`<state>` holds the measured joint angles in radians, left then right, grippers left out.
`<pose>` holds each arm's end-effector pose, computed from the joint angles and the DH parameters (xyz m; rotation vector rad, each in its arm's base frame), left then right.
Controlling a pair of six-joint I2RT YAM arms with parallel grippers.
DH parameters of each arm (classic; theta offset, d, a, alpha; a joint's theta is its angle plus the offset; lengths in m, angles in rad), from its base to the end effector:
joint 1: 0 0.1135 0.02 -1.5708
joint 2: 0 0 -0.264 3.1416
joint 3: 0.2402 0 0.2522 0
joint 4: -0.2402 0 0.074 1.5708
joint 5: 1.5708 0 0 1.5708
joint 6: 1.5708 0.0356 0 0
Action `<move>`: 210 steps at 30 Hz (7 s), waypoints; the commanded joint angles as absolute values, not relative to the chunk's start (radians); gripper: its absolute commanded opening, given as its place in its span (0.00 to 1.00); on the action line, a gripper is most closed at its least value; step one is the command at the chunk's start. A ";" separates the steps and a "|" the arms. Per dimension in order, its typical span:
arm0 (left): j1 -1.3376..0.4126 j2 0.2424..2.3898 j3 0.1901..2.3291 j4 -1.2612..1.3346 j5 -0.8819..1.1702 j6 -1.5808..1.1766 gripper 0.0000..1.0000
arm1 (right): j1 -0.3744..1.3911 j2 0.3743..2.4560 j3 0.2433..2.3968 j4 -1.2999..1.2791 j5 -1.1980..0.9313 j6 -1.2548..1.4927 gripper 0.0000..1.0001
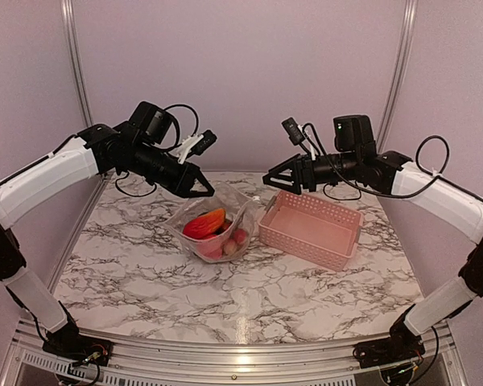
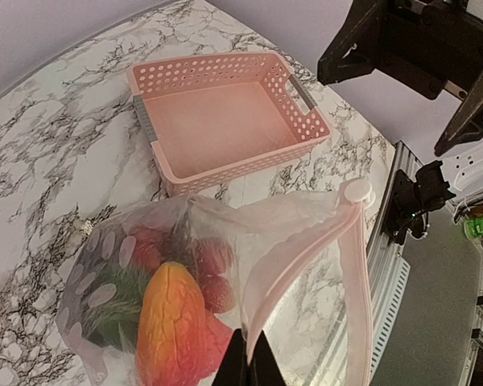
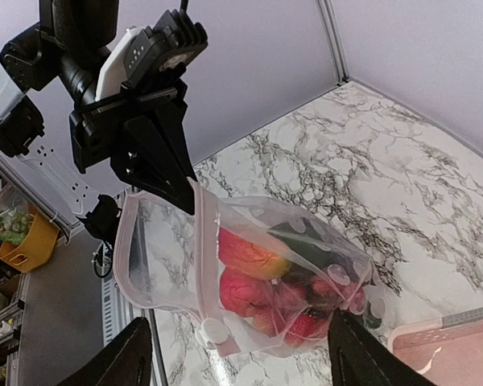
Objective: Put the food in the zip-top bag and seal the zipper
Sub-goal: Adjust the zipper food storage bag at the center of the board, then pass from the left arm to the right, then pass from the right arm to the left, then pass from the left arm to the right, then hold the zipper from the zipper food storage bag.
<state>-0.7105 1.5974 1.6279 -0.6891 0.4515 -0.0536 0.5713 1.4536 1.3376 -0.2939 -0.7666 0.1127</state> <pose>0.2581 -0.2426 0.3800 0.9855 2.0898 -0.9092 0.2649 0.1996 0.3672 -0.9627 1.8144 1.1911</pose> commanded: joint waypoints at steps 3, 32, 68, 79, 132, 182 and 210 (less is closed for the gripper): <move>-0.705 1.637 1.677 -0.660 0.375 -0.056 0.00 | 0.569 1.429 1.248 -0.316 -0.826 0.062 0.72; -0.704 1.715 1.796 -0.645 0.101 -0.171 0.30 | 0.658 1.622 1.368 -0.218 -0.627 -0.011 0.30; -0.940 1.575 1.601 -0.636 0.058 0.014 0.51 | 0.693 1.652 1.445 -0.297 -0.633 0.014 0.07; -0.939 1.663 1.648 -0.648 -0.105 0.006 0.36 | 0.701 1.631 1.431 -0.316 -0.638 0.014 0.07; -0.860 1.560 1.578 -0.649 0.160 0.120 0.00 | 0.753 1.668 1.550 -0.461 -0.591 -0.204 0.26; -0.898 1.654 1.726 -0.452 0.268 0.219 0.49 | 0.761 1.534 1.525 -0.567 -0.603 -0.208 0.00; -0.910 1.636 1.674 -0.449 0.320 0.212 0.15 | 0.760 1.518 1.519 -0.598 -0.593 -0.221 0.00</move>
